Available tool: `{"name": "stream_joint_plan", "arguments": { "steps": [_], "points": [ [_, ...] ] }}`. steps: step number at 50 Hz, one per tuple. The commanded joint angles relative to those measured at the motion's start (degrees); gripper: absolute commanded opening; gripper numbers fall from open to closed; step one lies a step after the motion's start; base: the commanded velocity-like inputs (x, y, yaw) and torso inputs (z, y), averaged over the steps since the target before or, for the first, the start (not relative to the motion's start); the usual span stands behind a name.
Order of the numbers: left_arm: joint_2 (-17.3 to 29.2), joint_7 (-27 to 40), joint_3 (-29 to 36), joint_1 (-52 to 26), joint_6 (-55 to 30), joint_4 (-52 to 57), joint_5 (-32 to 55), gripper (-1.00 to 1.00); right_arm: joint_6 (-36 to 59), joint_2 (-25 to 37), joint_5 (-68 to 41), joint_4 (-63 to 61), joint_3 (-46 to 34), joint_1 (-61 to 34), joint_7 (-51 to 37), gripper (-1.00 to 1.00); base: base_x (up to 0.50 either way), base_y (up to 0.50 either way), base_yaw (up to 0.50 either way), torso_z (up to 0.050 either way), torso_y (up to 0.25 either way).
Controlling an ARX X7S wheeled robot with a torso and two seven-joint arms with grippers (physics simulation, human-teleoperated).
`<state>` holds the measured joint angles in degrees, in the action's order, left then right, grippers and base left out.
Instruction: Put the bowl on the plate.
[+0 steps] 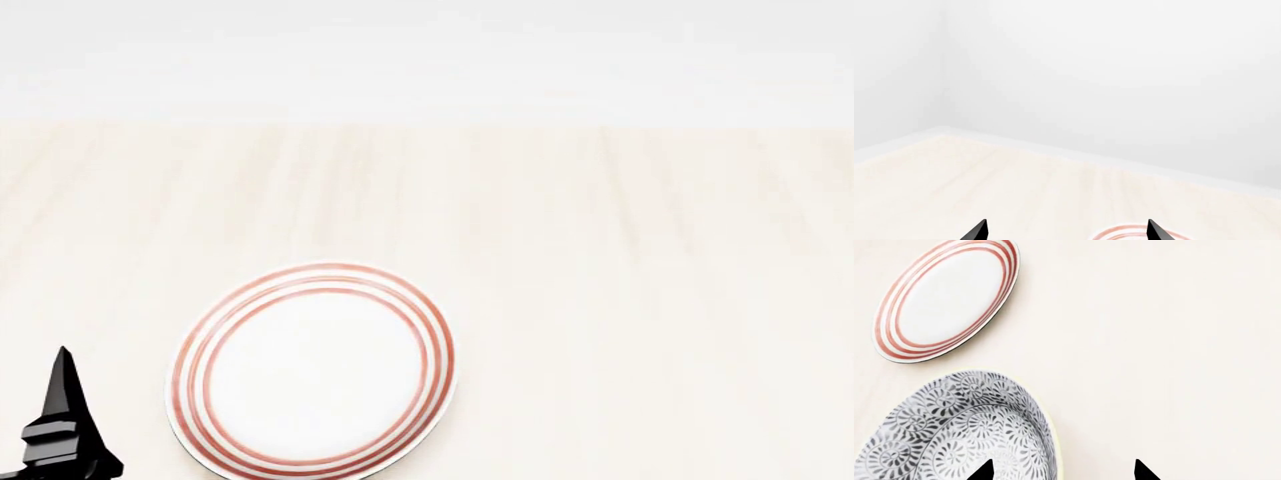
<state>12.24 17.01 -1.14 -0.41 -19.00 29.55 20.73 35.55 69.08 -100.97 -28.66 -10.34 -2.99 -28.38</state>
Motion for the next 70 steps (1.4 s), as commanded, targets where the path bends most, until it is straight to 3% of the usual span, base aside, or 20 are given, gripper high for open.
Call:
{"name": "stream_joint_plan", "arguments": {
  "steps": [1,13,14,37,44,56,70],
  "points": [
    [0.50,0.26,0.05,0.40,0.51,0.24,0.59,1.00,6.09,-5.40,4.35,3.84,-7.27,-6.32,2.51,1.00,0.00,0.00,0.00,0.000,0.000],
    [0.87,0.62,0.03,0.64,0.62,0.65,1.12,1.00,7.67,-6.23,6.34,3.99,-8.79,-7.38,3.81,1.00,0.00,0.00,0.00,0.000,0.000],
    [0.90,0.68,-0.05,0.59,0.51,0.70,1.29,1.00,7.77,-6.32,6.51,4.13,-8.88,-7.54,3.89,-1.00,0.00,0.00,0.00,0.000,0.000],
    [1.56,1.30,0.03,0.70,0.32,1.61,2.58,1.00,6.43,-6.63,8.43,5.00,-8.64,-6.43,4.68,-1.00,0.00,0.00,0.00,0.000,0.000],
    [1.72,1.48,-0.02,0.64,0.34,1.66,2.96,1.00,-3.90,-5.37,14.90,-4.13,-0.60,-3.73,8.55,-1.00,0.00,0.00,0.00,0.000,0.000],
    [2.15,1.82,-0.14,0.49,0.14,2.10,3.68,1.00,-3.80,-9.85,18.41,-11.40,-1.06,-15.43,9.86,-1.00,0.00,0.00,0.00,0.000,0.000],
    [2.57,2.29,-0.38,0.62,0.05,2.70,4.49,1.00,-1.46,-18.79,20.69,-3.23,-5.48,-28.49,12.28,-1.00,0.00,0.00,0.00,0.000,0.000]
  ]
}}
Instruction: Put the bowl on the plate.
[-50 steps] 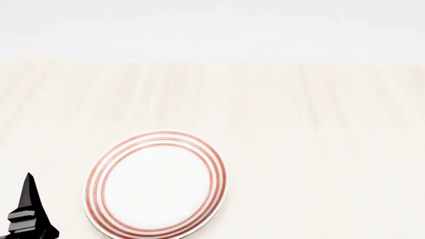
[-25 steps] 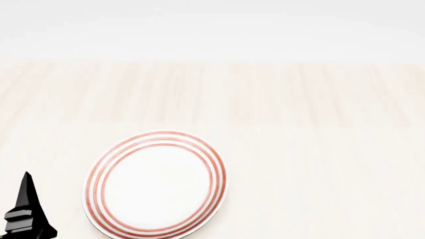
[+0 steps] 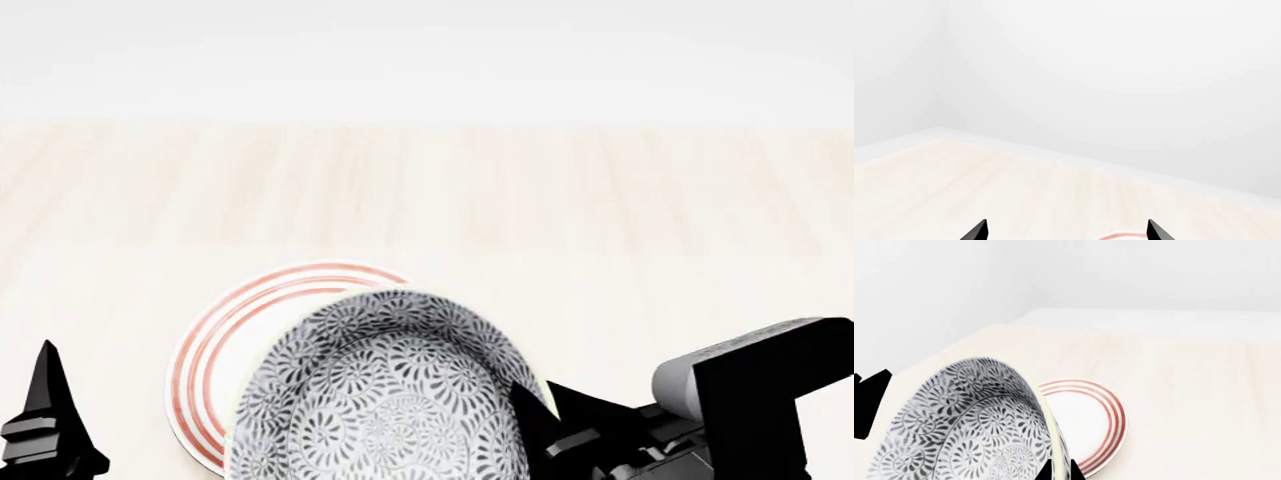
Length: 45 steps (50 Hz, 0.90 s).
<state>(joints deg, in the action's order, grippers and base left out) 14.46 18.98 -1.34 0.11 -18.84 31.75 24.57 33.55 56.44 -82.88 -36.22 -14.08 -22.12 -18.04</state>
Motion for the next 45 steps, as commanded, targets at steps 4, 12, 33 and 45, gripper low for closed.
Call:
{"name": "stream_joint_plan", "arguments": {
  "steps": [4,12,33,45],
  "points": [
    [0.54,0.45,-0.67,0.21,-0.11,0.71,1.23,1.00,0.23,-8.87,3.53,9.21,-2.66,-11.04,2.64,-1.00,0.00,0.00,0.00,0.000,0.000],
    [0.80,0.79,-1.28,0.73,-0.02,1.46,1.99,1.00,0.94,-12.10,3.01,16.70,-3.85,-13.13,1.33,-1.00,0.00,0.00,0.00,0.000,0.000],
    [1.32,1.32,-1.38,1.14,0.12,1.93,2.83,1.00,1.56,-16.75,1.02,26.22,-5.26,-15.40,0.72,-1.00,0.00,0.00,0.00,0.000,0.000],
    [1.49,1.39,-0.85,0.75,0.31,1.51,2.85,1.00,3.32,-24.79,-2.36,45.39,-7.49,-23.12,5.81,-1.00,0.00,0.00,0.00,0.000,0.000]
  ]
}}
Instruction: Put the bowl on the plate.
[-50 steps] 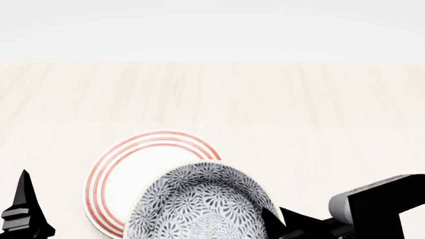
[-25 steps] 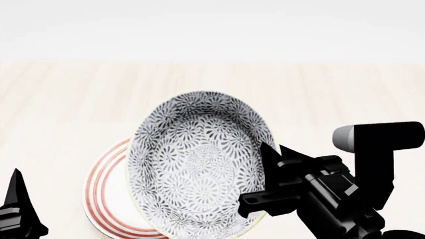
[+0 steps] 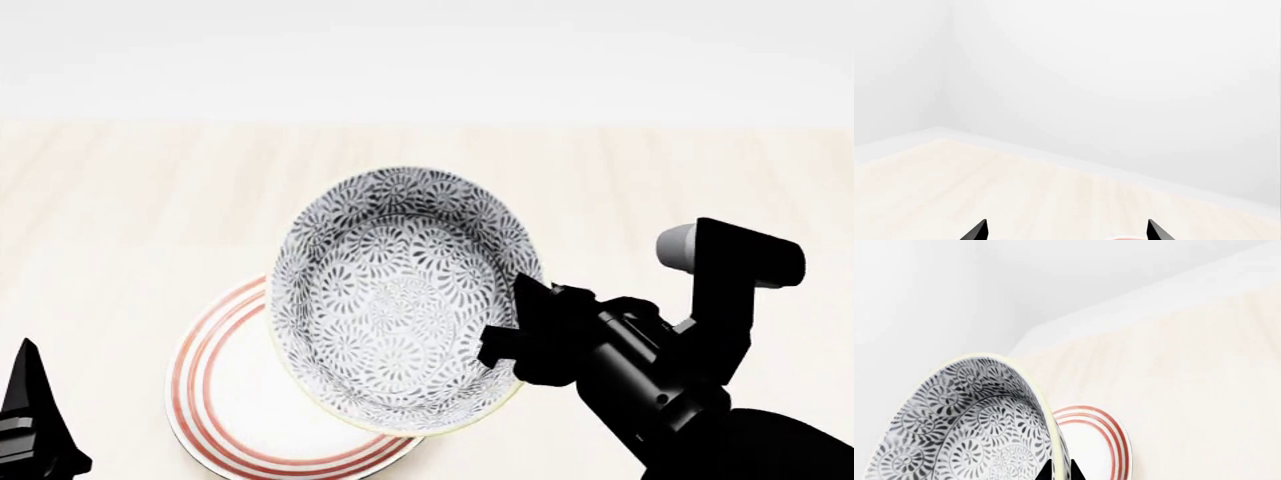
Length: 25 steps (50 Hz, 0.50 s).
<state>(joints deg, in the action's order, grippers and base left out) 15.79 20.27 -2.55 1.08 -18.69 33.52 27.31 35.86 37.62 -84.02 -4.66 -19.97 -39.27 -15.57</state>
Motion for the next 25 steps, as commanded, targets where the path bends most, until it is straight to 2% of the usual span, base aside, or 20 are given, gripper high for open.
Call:
{"name": "stream_joint_plan", "arguments": {
  "steps": [1,14,25],
  "points": [
    [0.19,0.02,0.47,-0.07,0.22,-0.15,0.13,1.00,0.92,-7.33,-0.87,17.30,-2.06,-7.18,4.36,-1.00,0.00,0.00,0.00,0.000,0.000],
    [0.53,0.12,0.52,1.15,0.55,0.92,0.75,1.00,-0.18,-14.25,5.15,34.82,-6.48,-15.13,9.09,-1.00,0.00,0.00,0.00,0.000,0.001],
    [0.78,0.33,0.36,2.27,0.82,2.10,1.46,1.00,-2.42,-22.97,12.64,55.36,-12.87,-24.43,20.41,-1.00,0.00,0.00,0.00,0.000,0.000]
  ]
}}
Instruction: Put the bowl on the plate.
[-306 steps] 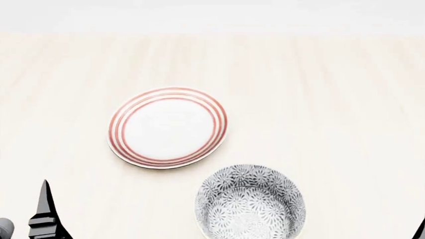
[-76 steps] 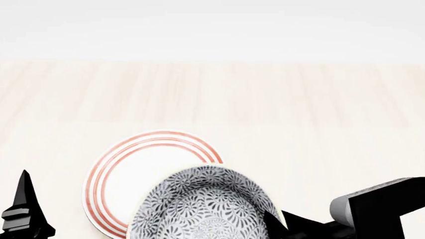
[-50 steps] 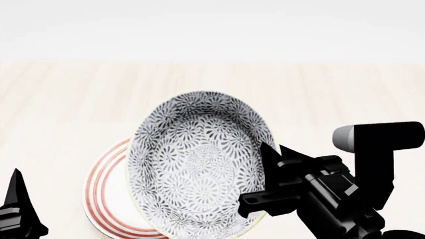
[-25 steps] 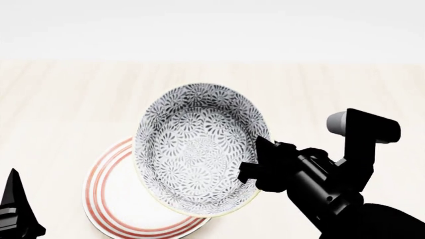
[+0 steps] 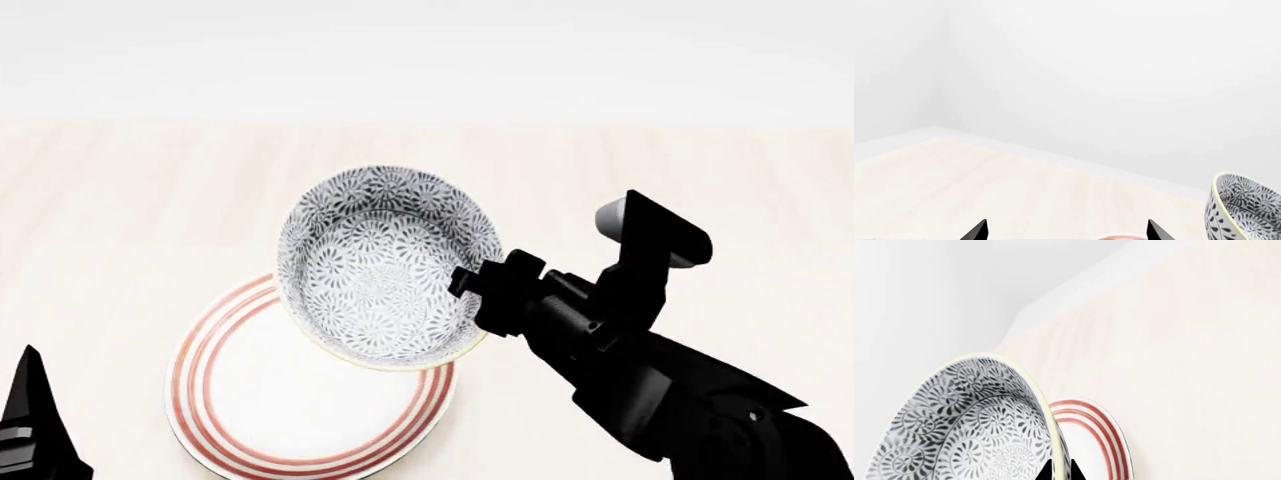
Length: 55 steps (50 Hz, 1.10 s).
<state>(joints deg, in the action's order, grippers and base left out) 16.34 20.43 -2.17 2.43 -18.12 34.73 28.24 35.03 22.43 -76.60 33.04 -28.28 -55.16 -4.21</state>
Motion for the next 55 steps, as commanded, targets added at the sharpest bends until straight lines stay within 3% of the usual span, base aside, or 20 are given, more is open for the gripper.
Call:
{"name": "stream_joint_plan", "arguments": {
  "steps": [1,9,13,18,27,37,42,43,45,46,49,55],
  "points": [
    [0.27,0.17,-0.07,1.14,0.33,1.04,0.60,1.00,-1.88,-8.45,5.77,19.06,-5.01,-9.12,9.70,-1.00,0.00,0.00,0.00,0.000,0.000],
    [0.52,0.32,-0.51,2.42,0.64,2.28,1.40,1.00,-7.60,-17.86,13.13,41.61,-10.53,-17.02,20.32,-1.00,0.00,0.00,0.00,0.000,0.000],
    [0.64,0.45,-0.84,3.06,0.75,2.87,1.88,1.00,-7.36,-19.32,16.00,41.91,-8.95,-16.47,20.21,-1.00,0.00,0.00,0.00,0.000,0.003],
    [0.86,0.61,-1.39,3.73,0.90,3.73,2.64,1.00,-6.77,-20.49,22.37,41.94,-3.05,-15.37,20.06,-1.00,0.00,0.00,0.00,0.000,0.000],
    [1.12,0.86,-2.20,4.29,0.95,4.74,4.22,1.00,-4.65,-22.36,41.87,41.94,16.57,-13.69,21.98,-1.00,0.00,0.00,0.00,0.000,0.000],
    [1.33,1.39,-2.31,4.73,0.85,5.74,4.85,1.00,-6.73,-22.41,29.72,41.95,4.66,-12.81,21.31,-1.00,0.00,0.00,0.00,0.000,0.000],
    [1.49,1.54,-2.57,4.59,0.79,5.70,5.38,1.00,-10.19,-22.42,19.70,41.94,-7.55,-12.51,20.77,-1.00,0.00,0.00,0.00,0.000,0.002],
    [1.53,1.57,-2.57,4.66,0.79,5.79,5.42,1.00,-10.50,-22.42,18.63,41.94,-9.66,-12.79,21.31,1.00,0.00,0.00,0.00,0.000,0.000],
    [1.62,1.60,-2.65,4.83,0.80,6.08,5.68,1.00,-16.09,-22.40,19.36,41.94,-9.15,-13.17,20.65,1.00,0.00,0.00,0.00,0.000,0.000],
    [1.64,1.62,-2.68,4.86,0.84,6.12,5.72,1.00,-23.09,-22.18,21.96,41.94,-7.07,-13.42,19.94,1.00,0.00,0.00,0.00,0.000,0.000],
    [1.73,1.75,-2.86,4.88,0.80,6.24,6.08,1.00,-31.54,-21.03,22.75,41.89,-0.43,-13.50,19.65,1.00,0.00,0.00,0.00,0.000,0.000],
    [1.84,2.00,-2.77,4.45,0.62,6.28,6.45,1.00,-32.14,-5.15,13.38,-8.51,9.20,6.81,0.55,1.00,0.00,0.00,0.00,0.000,0.000]
  ]
}}
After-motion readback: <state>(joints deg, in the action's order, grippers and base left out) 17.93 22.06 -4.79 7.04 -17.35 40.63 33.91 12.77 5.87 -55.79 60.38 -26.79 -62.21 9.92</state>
